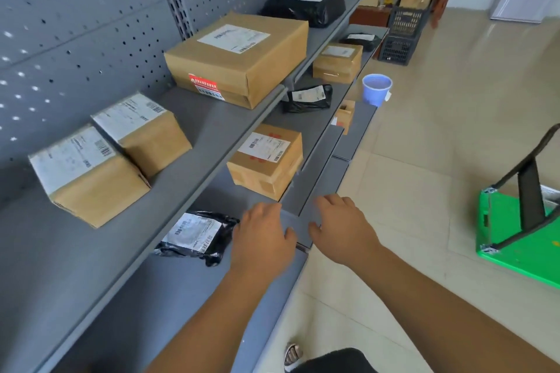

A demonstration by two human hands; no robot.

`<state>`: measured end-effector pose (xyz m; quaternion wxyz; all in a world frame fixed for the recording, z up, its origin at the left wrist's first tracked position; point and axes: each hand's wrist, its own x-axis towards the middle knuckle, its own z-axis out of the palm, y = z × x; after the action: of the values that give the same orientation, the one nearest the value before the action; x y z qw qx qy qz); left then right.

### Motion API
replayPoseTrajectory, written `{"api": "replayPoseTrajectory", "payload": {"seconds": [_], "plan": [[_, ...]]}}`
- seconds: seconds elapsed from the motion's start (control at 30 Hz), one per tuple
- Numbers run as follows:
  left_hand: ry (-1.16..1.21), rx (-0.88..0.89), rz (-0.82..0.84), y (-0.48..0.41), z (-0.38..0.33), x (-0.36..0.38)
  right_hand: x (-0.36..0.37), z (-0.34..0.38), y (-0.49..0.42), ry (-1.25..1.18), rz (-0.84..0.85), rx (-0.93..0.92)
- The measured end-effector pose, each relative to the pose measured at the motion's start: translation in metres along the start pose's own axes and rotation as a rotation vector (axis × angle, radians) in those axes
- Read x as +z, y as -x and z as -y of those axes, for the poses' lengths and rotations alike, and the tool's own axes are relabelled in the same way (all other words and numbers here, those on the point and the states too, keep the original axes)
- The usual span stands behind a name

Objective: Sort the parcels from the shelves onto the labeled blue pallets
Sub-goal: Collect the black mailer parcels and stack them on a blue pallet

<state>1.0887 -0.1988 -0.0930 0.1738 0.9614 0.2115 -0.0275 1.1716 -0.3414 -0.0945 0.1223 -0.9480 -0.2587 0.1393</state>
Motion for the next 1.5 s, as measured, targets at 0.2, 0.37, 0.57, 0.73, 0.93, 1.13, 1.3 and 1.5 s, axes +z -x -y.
{"api": "replayPoseTrajectory", "payload": {"seconds": [0.2,0.37,0.57,0.73,0.93,1.13,1.3,1.5], "plan": [[-0.01,-0.12,0.021,-0.038,0.027,0.001,0.009,0.012,-0.067,-0.031,0.058,-0.107],[0.0,-0.291,0.062,-0.055,0.044,0.011,0.02,0.028,-0.119,-0.038,0.124,-0.253],[0.053,-0.545,0.024,-0.067,0.047,0.013,0.028,0.042,-0.167,0.012,0.248,-0.467],[0.157,-0.737,-0.029,-0.06,0.051,0.02,0.036,0.054,-0.188,0.059,0.298,-0.644],[0.331,-0.925,-0.106,-0.046,0.067,0.039,0.064,0.071,-0.196,0.02,0.348,-0.738],[0.479,-1.07,-0.214,-0.045,0.102,0.066,0.101,0.089,-0.209,0.042,0.323,-0.785],[0.546,-1.126,-0.321,-0.054,0.127,0.09,0.138,0.104,-0.223,0.047,0.269,-0.828],[0.67,-1.202,-0.435,-0.071,0.158,0.113,0.174,0.121,-0.241,-0.034,0.316,-0.763]]}}
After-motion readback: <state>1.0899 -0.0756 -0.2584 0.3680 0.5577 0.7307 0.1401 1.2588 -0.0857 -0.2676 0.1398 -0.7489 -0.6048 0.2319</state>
